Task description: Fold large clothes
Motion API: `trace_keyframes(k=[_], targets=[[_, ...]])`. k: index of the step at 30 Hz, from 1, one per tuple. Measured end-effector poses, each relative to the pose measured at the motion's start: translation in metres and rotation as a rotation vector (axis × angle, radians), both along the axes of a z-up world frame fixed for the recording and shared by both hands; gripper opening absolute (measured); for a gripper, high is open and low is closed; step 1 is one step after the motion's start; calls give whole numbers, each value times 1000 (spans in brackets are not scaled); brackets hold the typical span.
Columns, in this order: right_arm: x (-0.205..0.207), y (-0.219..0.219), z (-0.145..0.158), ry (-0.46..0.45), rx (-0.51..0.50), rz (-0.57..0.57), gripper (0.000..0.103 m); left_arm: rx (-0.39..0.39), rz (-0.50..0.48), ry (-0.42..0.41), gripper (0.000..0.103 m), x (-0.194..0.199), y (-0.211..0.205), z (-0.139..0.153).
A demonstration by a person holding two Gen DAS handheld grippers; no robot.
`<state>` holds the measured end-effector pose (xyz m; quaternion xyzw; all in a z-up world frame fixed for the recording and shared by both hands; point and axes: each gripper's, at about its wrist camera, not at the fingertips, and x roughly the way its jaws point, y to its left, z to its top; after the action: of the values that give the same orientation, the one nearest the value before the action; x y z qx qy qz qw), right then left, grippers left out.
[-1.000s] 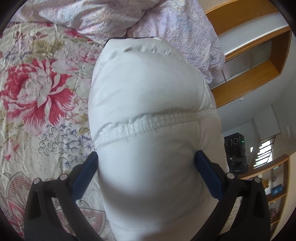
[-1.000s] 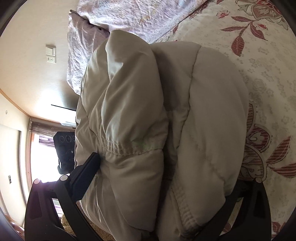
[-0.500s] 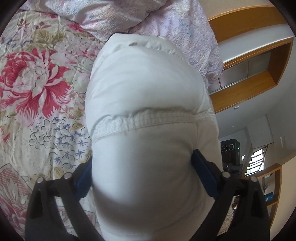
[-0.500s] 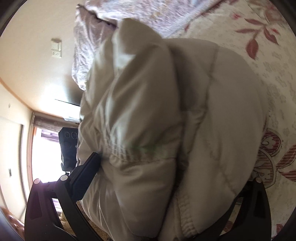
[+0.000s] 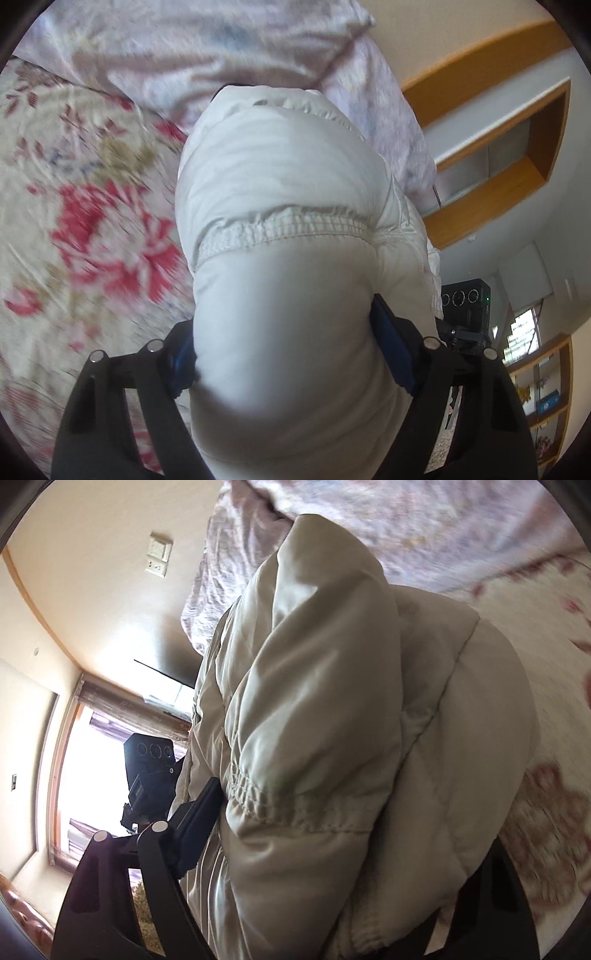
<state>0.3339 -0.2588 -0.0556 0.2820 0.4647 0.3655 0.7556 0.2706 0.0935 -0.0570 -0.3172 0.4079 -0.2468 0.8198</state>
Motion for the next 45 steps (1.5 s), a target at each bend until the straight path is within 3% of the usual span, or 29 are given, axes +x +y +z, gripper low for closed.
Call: trace_keyframes(k=[8,15,21,25,32,36,39,42,45], targets=[[49,51,-4,8,-10,54,77,41,105,-21,80,13,52,3],[74,72,-23,35,-59,43,77,73,134,10,81,26,67,-16],[68,52,-52,92,-16,-21,79,183,140,-5,85,33,54,-18],[62,45,-60,106,-52,-92,88,206,166,13,89,40,53,-24],[42,43,-10,8,-294,-198,91,240,233,-2,89,20,60,-7],[11,18,39,-157,-436,-395,95,338,295,-101,89,1,67,24],[-9,20,62,-242,-429,-405,95,403,286,-149,91,-4,58,43],[-16,49,77,-322,-485,-361,95,467,261,-186,92,-4,40,54],[-22,90,78,-411,-589,-324,79,540,243,-204,92,-2,24,57]])
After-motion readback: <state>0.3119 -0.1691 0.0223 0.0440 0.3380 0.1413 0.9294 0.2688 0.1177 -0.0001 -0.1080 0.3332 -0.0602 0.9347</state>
